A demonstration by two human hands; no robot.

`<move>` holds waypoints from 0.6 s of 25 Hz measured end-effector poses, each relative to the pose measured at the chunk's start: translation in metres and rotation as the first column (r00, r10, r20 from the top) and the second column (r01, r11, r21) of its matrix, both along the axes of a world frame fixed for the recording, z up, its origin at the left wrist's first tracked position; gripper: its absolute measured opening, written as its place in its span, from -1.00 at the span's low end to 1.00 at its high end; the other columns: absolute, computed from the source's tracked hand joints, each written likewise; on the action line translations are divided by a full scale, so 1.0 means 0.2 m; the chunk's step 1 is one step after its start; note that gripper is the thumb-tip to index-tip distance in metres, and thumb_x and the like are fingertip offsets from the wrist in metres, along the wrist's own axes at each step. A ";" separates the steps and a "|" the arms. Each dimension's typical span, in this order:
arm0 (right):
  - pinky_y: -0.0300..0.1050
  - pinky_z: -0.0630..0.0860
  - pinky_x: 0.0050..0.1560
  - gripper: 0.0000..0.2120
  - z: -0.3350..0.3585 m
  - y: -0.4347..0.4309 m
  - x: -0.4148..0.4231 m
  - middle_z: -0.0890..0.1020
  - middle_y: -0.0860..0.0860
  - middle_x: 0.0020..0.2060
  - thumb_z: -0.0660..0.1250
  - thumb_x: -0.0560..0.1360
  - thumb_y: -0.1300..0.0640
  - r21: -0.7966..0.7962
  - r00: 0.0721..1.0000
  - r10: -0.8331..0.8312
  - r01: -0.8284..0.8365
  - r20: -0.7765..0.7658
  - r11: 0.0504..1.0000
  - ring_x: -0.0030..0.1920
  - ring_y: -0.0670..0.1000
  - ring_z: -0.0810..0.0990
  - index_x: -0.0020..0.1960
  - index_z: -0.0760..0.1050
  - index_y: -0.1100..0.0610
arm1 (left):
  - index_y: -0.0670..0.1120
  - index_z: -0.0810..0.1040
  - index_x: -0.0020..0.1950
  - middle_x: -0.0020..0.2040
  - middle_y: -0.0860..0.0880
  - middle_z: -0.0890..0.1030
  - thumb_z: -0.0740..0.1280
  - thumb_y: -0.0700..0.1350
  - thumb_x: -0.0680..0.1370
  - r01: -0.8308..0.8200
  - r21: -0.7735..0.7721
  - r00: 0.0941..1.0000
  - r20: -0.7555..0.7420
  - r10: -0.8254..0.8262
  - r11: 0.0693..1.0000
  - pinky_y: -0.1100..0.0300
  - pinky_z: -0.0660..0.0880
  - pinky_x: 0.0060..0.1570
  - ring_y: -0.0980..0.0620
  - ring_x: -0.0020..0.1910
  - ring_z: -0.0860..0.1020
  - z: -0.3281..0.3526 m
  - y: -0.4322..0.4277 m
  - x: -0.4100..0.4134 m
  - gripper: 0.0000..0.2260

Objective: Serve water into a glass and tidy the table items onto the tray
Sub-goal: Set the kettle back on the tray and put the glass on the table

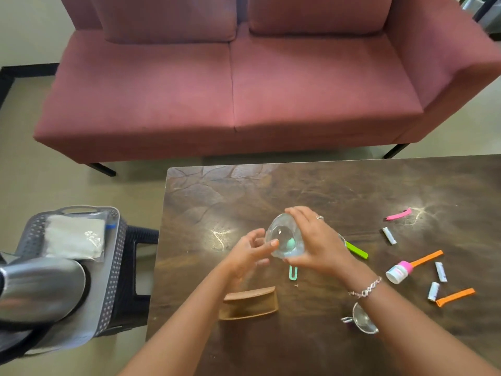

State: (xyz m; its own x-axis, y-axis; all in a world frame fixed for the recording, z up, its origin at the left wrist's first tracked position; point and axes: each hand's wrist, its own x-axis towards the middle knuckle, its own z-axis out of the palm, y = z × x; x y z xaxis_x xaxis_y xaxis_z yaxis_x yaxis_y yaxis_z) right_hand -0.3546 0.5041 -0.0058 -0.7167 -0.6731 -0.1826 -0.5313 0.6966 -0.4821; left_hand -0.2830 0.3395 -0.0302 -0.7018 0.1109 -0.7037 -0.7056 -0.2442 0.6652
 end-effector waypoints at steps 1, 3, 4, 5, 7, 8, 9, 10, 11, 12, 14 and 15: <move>0.08 0.50 0.12 -0.14 -0.05 0.01 -0.06 0.38 0.09 0.28 0.51 0.19 -0.04 0.012 1.000 -0.013 0.013 -0.008 1.000 0.24 0.14 0.42 0.38 0.25 0.20 | -0.13 0.15 0.47 0.38 -0.11 0.38 0.49 0.02 0.33 0.105 -0.140 0.994 -0.007 -0.107 0.985 0.12 0.39 0.22 -0.03 0.32 0.41 -0.03 0.01 -0.04 -0.18; 0.08 0.51 0.10 -0.15 -0.15 0.01 -0.18 0.38 0.08 0.28 0.51 0.19 -0.04 0.052 0.999 -0.035 0.036 -0.024 0.998 0.23 0.13 0.42 0.37 0.25 0.19 | -0.06 -0.02 0.52 0.53 -0.08 0.10 0.50 0.07 0.32 0.281 -0.440 0.948 -0.014 -0.319 0.853 0.09 0.17 0.40 -0.02 0.49 0.12 -0.07 0.03 -0.09 -0.05; 0.07 0.51 0.08 -0.15 -0.19 0.01 -0.23 0.37 0.07 0.28 0.51 0.19 -0.03 0.071 0.999 -0.048 0.050 -0.024 0.996 0.24 0.13 0.42 0.37 0.24 0.18 | -0.05 -0.05 0.53 0.54 -0.07 0.03 0.50 0.08 0.32 0.337 -0.562 0.910 -0.011 -0.415 0.755 0.08 0.09 0.45 0.00 0.51 0.03 -0.09 0.03 -0.09 -0.02; 0.07 0.51 0.06 -0.16 -0.23 0.01 -0.28 0.37 0.07 0.28 0.50 0.19 -0.01 0.084 0.998 -0.064 0.066 -0.021 0.994 0.23 0.13 0.42 0.36 0.24 0.18 | -0.06 -0.08 0.53 0.55 -0.07 -0.02 0.50 0.10 0.31 0.373 -0.646 0.873 0.002 -0.487 0.666 0.05 0.04 0.48 0.00 0.52 -0.03 -0.12 0.04 -0.09 0.00; 0.04 0.53 0.01 -0.18 -0.31 0.02 -0.38 0.38 0.07 0.26 0.50 0.19 0.00 0.114 0.995 -0.093 0.095 -0.017 0.989 0.21 0.15 0.43 0.35 0.24 0.17 | -0.05 -0.11 0.53 0.55 -0.08 -0.07 0.49 0.15 0.30 0.408 -0.725 0.833 0.046 -0.552 0.555 -0.03 0.02 0.49 -0.01 0.53 -0.09 -0.17 0.06 -0.08 0.03; 0.03 0.53 -0.02 -0.19 -0.34 0.02 -0.42 0.38 0.07 0.25 0.50 0.20 0.00 0.132 0.994 -0.107 0.109 -0.020 0.985 0.19 0.15 0.43 0.35 0.24 0.17 | -0.04 -0.13 0.53 0.55 -0.08 -0.08 0.48 0.16 0.30 0.417 -0.742 0.827 0.068 -0.559 0.526 -0.05 0.02 0.49 -0.02 0.53 -0.10 -0.20 0.06 -0.06 0.03; 0.03 0.52 -0.03 -0.20 -0.38 0.02 -0.45 0.38 0.07 0.24 0.50 0.20 0.00 0.153 0.992 -0.121 0.123 -0.023 0.981 0.18 0.15 0.43 0.34 0.25 0.16 | -0.04 -0.13 0.53 0.55 -0.07 -0.09 0.47 0.17 0.30 0.426 -0.754 0.822 0.092 -0.562 0.500 -0.05 0.01 0.49 -0.02 0.53 -0.11 -0.23 0.06 -0.04 0.03; 0.03 0.51 -0.03 -0.21 -0.40 0.02 -0.49 0.38 0.07 0.24 0.50 0.21 0.00 0.170 0.991 -0.135 0.137 -0.024 0.976 0.18 0.16 0.43 0.33 0.25 0.16 | -0.04 -0.14 0.53 0.55 -0.07 -0.10 0.46 0.18 0.30 0.436 -0.766 0.818 0.120 -0.562 0.471 -0.05 0.00 0.49 -0.02 0.53 -0.12 -0.25 0.06 -0.02 0.03; 0.04 0.51 -0.02 -0.22 -0.42 0.02 -0.51 0.38 0.08 0.24 0.50 0.21 0.00 0.181 0.989 -0.149 0.150 -0.022 0.972 0.18 0.16 0.43 0.32 0.25 0.16 | -0.04 -0.14 0.53 0.55 -0.08 -0.10 0.46 0.19 0.31 0.446 -0.778 0.813 0.146 -0.563 0.443 -0.04 -0.02 0.50 -0.03 0.53 -0.13 -0.27 0.05 0.00 0.02; 0.04 0.50 -0.01 -0.23 -0.44 0.02 -0.53 0.38 0.09 0.23 0.50 0.21 0.00 0.184 0.987 -0.161 0.162 -0.020 0.970 0.18 0.16 0.43 0.31 0.26 0.17 | -0.04 -0.15 0.52 0.55 -0.07 -0.11 0.45 0.18 0.32 0.456 -0.782 0.810 0.166 -0.562 0.426 -0.02 -0.03 0.50 -0.03 0.53 -0.13 -0.28 0.05 0.03 0.02; 0.03 0.48 0.01 -0.22 -0.47 0.02 -0.57 0.38 0.10 0.24 0.52 0.20 0.02 0.179 0.984 -0.180 0.177 -0.002 0.968 0.19 0.17 0.42 0.32 0.26 0.19 | -0.03 -0.15 0.52 0.55 -0.07 -0.12 0.45 0.16 0.33 0.473 -0.776 0.807 0.191 -0.559 0.417 -0.01 -0.04 0.50 -0.02 0.53 -0.14 -0.29 0.04 0.05 0.00; 0.03 0.46 0.02 -0.20 -0.49 0.03 -0.58 0.37 0.11 0.25 0.52 0.20 0.02 0.176 0.982 -0.187 0.183 0.011 0.967 0.20 0.17 0.41 0.33 0.25 0.19 | -0.03 -0.15 0.52 0.55 -0.06 -0.12 0.46 0.14 0.34 0.476 -0.772 0.807 0.194 -0.557 0.421 0.00 -0.03 0.50 -0.02 0.53 -0.13 -0.29 0.04 0.06 0.00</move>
State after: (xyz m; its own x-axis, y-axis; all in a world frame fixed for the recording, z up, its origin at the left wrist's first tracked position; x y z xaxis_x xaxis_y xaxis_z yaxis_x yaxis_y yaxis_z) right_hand -0.4705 0.5098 -0.1035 -0.8189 -0.4855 -0.3061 -0.3737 0.8559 -0.3575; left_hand -0.2707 0.3471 -0.0887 -0.7592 -0.0660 -0.6475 -0.4538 0.7668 0.4539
